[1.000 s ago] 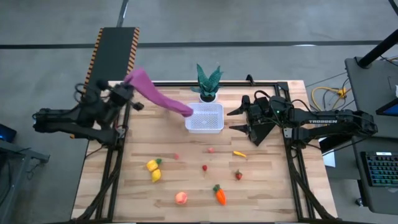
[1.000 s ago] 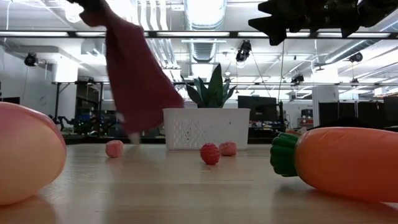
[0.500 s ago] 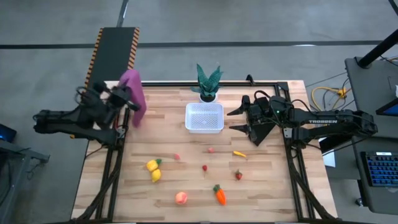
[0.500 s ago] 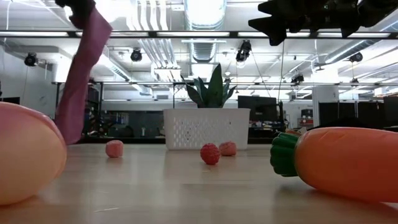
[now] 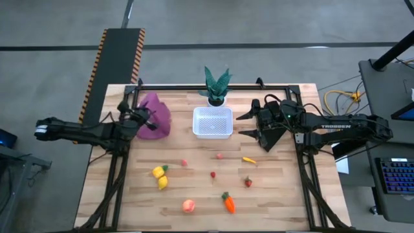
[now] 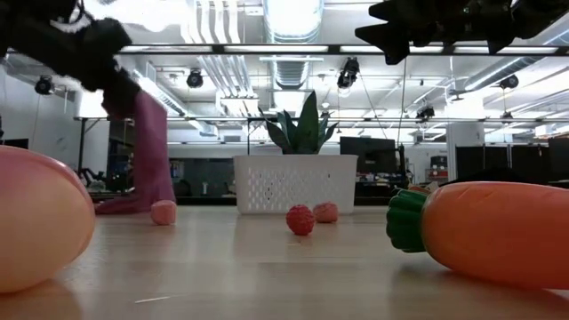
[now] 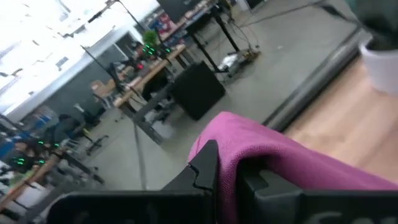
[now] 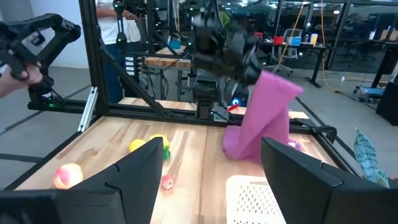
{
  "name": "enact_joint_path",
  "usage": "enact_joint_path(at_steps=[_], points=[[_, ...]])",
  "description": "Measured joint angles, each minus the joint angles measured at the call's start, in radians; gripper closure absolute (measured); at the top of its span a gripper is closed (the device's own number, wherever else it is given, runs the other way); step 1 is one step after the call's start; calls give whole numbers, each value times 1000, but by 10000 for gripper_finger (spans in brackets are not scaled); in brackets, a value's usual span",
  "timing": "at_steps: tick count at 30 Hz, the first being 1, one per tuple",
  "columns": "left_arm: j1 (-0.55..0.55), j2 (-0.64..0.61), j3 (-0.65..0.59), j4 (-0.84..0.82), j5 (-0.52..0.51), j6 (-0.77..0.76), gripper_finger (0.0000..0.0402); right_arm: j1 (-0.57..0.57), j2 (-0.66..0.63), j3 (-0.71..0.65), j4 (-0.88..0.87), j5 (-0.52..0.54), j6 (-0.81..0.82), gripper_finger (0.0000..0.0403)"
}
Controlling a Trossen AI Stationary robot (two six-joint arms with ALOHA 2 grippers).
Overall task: Build produce basket
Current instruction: Remove the purple towel from the white basket
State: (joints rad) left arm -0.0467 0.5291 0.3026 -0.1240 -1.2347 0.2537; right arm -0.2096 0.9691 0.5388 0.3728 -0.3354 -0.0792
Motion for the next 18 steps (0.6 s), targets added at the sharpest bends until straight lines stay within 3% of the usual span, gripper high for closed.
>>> enact_joint_path(at_steps=[6, 9, 18], points=[[0, -39, -16, 37, 172, -8, 398, 0, 0, 0, 2, 1, -1, 145], [0, -53, 28, 45, 253, -13, 369, 0, 0, 0, 3, 7, -1, 145], [0, -63, 126, 21, 280, -35, 163, 0, 0, 0, 2, 7, -1, 145]])
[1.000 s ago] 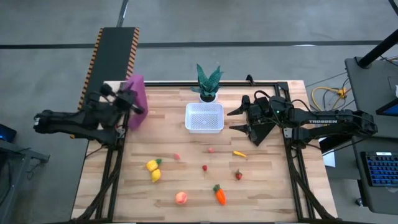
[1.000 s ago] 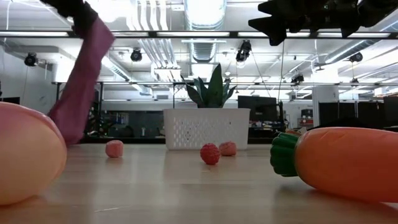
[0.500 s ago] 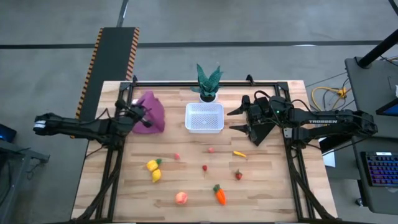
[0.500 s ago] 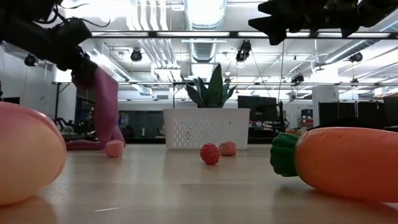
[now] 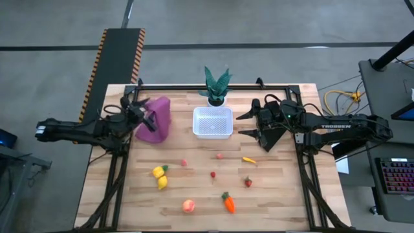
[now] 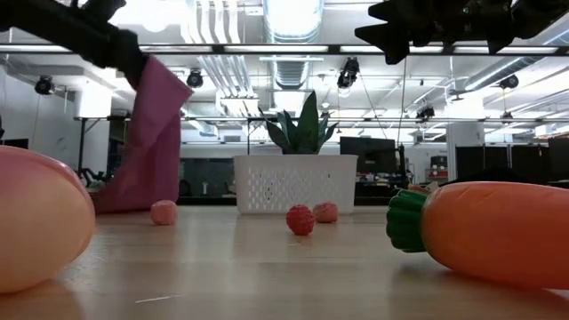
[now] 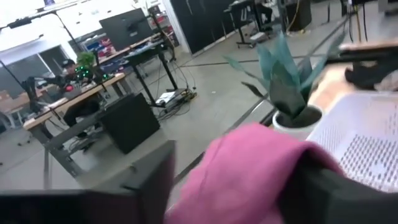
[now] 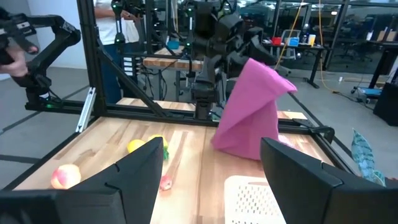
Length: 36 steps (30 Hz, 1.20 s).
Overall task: Build produce basket
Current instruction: Remove the purple towel from the white basket, then put the corn into the white basket
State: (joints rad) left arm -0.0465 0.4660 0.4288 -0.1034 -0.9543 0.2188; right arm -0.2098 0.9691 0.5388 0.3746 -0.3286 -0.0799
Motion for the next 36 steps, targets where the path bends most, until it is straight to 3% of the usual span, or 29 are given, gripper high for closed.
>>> enact_joint_path(at_steps=[5, 12, 17, 21, 28, 31, 36], points=[[2, 41, 119, -182, -93, -135, 96, 0, 0, 0, -3, 0, 0, 145], [2, 165, 314, -505, -48, -239, 89, 0, 0, 0, -3, 0, 0, 145], [2, 282, 416, -513, -40, -239, 89, 0, 0, 0, -4, 0, 0, 145], [1, 332, 460, -481, 118, -263, 90, 0, 0, 0, -7, 0, 7, 145], [-2, 351, 416, -262, 608, -260, 133, 0, -6, 0, -5, 0, 53, 145], [-9, 350, 387, -175, 771, -262, 156, 3, -25, -1, -35, -4, 28, 145], [-43, 338, 301, -150, 836, -265, 182, 53, -82, -1, -80, -6, 23, 145]])
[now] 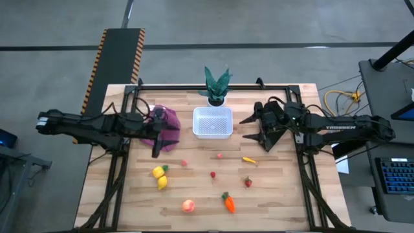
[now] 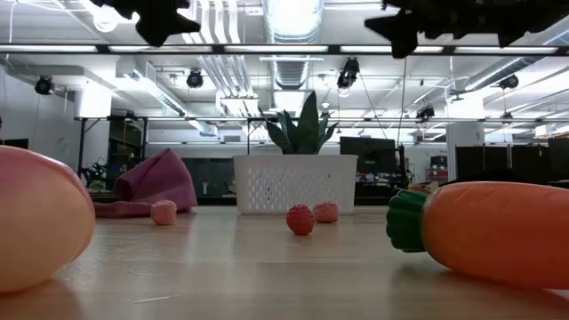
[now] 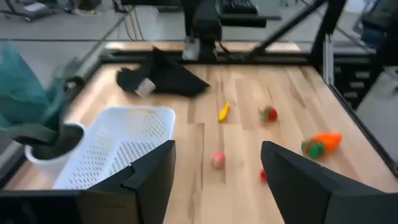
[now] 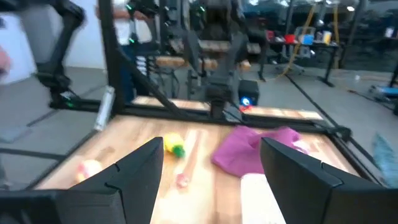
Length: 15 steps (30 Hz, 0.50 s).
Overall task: Build produce basket
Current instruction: Put the corn into the white basket
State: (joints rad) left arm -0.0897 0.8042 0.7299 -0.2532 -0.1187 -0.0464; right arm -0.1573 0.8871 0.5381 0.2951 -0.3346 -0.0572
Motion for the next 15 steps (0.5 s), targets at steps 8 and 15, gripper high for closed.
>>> enact_joint_path(at_steps=[8, 15], points=[[-14, -84, -136, 84, -41, -1, 192, 180, -121, 84, -445, 367, 47, 145], [-14, -184, -171, 99, -50, 0, 192, 259, -71, 182, -785, 440, 270, 145]])
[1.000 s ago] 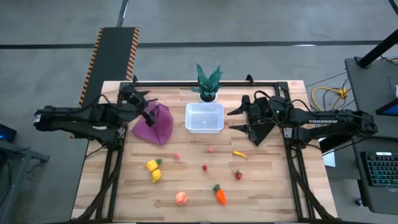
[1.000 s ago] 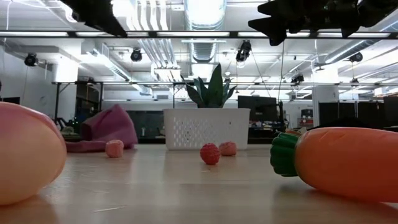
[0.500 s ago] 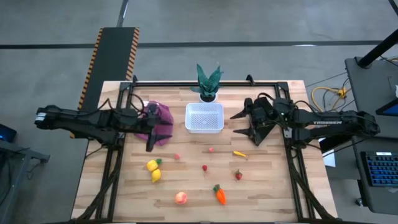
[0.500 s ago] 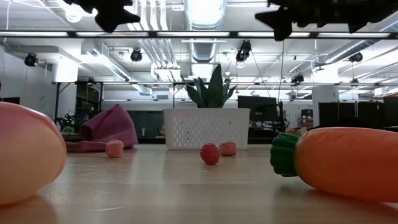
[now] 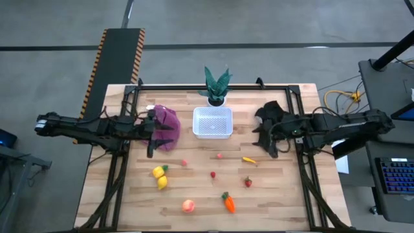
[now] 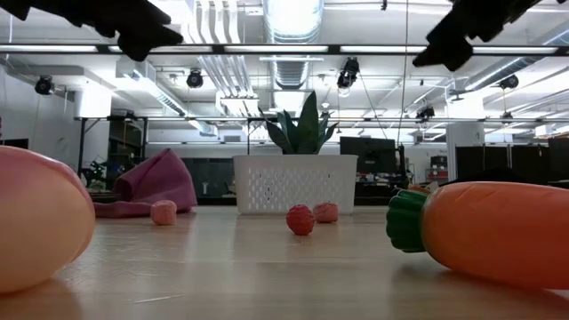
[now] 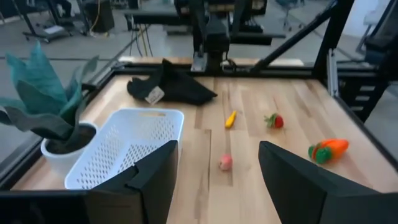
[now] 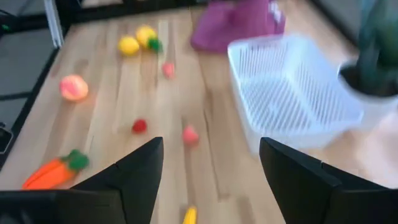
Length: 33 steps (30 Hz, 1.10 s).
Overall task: Build produce basket
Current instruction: Put the corn into the white basket
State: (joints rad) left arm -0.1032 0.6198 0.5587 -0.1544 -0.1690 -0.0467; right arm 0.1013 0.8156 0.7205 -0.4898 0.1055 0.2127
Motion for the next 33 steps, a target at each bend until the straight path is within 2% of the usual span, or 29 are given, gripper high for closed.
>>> enact_joint_path(at_steps=[6, 13, 17, 22, 28, 33], points=[[0, -52, 0, 23, 0, 12, 192, -1, 103, 27, -147, 0, 115, 145], [0, -68, 0, 21, 0, 36, 192, 2, 254, 27, -159, -51, 181, 145], [0, -57, 0, 14, 0, 37, 192, 45, 340, 27, -159, -60, 204, 145], [0, -42, -1, 13, -3, 57, 192, 125, 431, 34, -157, -15, 253, 145], [0, -37, -1, 15, -23, 62, 192, 204, 529, 41, -154, 96, 289, 145], [0, -35, -1, 15, -23, 62, 192, 220, 611, 41, -106, 105, 308, 145]])
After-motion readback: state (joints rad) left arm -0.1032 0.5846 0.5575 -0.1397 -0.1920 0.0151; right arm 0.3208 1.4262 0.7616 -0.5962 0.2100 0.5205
